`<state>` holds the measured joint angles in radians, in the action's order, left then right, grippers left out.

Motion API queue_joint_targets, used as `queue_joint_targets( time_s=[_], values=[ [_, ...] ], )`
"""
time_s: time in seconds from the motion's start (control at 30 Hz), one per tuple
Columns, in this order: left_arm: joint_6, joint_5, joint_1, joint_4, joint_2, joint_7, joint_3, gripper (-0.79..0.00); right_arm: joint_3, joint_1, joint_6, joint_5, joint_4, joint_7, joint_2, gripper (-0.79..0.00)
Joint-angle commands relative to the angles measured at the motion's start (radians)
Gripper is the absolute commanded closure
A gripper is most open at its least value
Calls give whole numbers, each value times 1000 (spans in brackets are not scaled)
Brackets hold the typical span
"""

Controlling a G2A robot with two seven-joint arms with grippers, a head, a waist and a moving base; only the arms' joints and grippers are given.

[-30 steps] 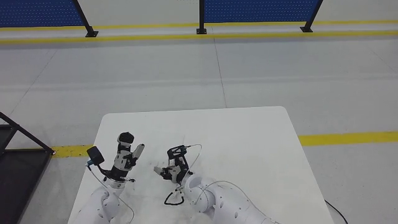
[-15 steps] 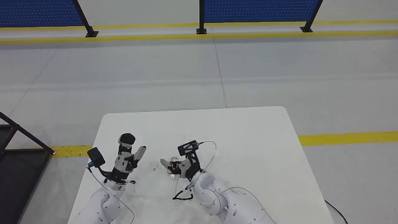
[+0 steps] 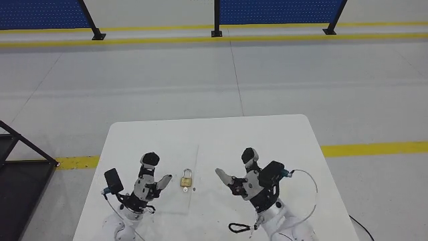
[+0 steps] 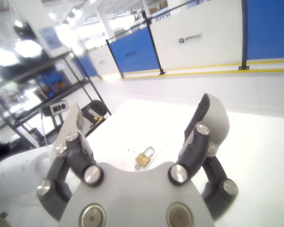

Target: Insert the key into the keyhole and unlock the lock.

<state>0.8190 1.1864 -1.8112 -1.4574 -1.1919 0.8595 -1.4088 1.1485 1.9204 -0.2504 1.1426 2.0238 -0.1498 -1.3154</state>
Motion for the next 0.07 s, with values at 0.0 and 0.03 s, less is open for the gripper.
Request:
queue_joint_targets(
  time_s=[0.0, 0.03],
  values=[
    [0, 0, 0, 0, 0, 0, 0, -785, 0, 0, 0, 0, 0, 0, 0, -785],
    [0, 0, 1, 1, 0, 0, 0, -785, -1, -4, 1, 0, -3, 2, 0, -785]
  ],
)
